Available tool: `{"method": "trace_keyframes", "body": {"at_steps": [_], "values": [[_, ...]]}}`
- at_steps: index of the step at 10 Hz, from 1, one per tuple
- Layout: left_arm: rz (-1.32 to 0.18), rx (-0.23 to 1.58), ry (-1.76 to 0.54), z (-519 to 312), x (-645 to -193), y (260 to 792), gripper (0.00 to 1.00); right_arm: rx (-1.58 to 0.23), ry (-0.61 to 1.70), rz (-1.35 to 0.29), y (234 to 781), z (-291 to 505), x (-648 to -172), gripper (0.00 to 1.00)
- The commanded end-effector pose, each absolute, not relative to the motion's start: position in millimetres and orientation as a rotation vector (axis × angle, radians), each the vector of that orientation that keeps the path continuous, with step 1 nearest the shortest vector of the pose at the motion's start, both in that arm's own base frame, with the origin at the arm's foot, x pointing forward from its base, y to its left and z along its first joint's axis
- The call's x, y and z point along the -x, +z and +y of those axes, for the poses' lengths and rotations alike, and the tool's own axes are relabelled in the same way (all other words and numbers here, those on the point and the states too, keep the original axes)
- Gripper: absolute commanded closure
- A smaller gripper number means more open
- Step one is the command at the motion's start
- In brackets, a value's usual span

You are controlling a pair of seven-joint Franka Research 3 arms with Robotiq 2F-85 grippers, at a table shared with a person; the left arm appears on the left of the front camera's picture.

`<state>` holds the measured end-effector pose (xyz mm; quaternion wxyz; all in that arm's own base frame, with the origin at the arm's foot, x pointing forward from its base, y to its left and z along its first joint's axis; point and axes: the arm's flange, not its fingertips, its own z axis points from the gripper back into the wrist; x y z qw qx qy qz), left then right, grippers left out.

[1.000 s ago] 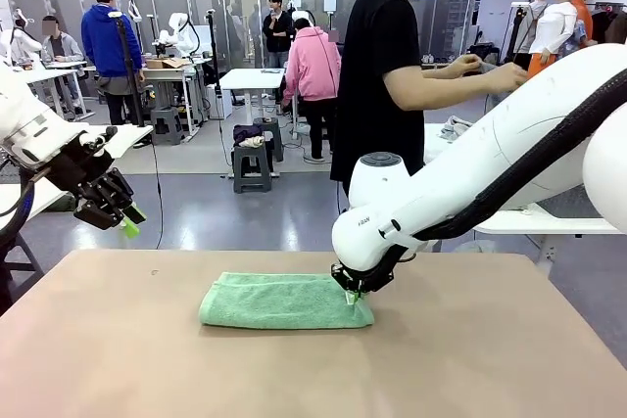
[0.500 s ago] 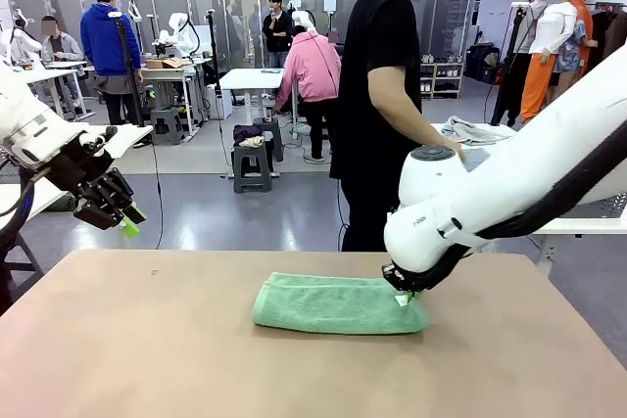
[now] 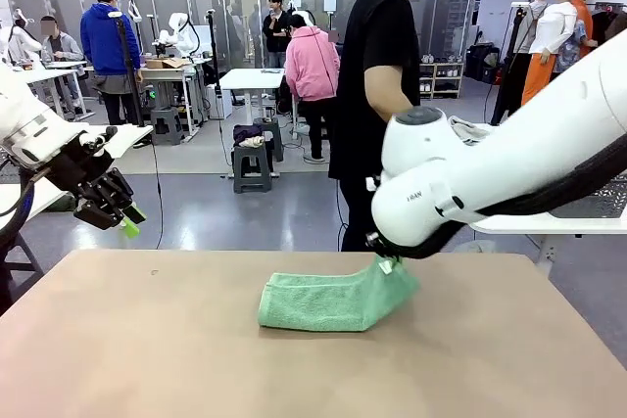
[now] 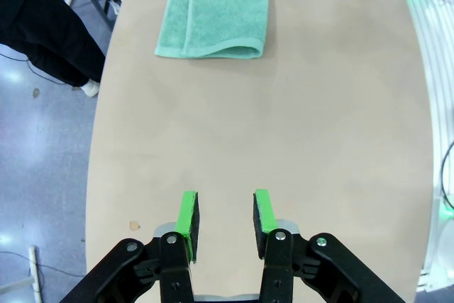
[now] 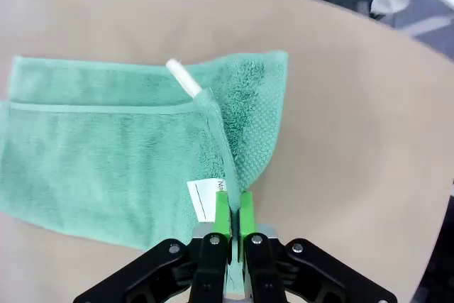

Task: Fold the towels and place them in the basket.
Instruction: When a person lays out a Towel with hook on the table, fold it in half twice.

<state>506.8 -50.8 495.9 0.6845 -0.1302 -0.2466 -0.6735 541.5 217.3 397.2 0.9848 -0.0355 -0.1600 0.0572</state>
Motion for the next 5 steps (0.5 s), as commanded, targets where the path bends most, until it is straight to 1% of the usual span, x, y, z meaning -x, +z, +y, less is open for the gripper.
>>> {"method": "trace_keyframes", "body": {"at_steps": [1, 3, 5], "values": [[-0.556, 0.289, -1.509, -50, -507, 498, 0.58, 0.128, 0.100, -0.316, 404, 263, -560, 1.00], [-0.556, 0.289, -1.509, -50, -507, 498, 0.58, 0.097, 0.047, -0.271, 403, 310, -575, 1.00], [-0.556, 0.289, -1.509, -50, -507, 498, 0.58, 0.083, 0.003, -0.216, 391, 349, -584, 1.00]]}}
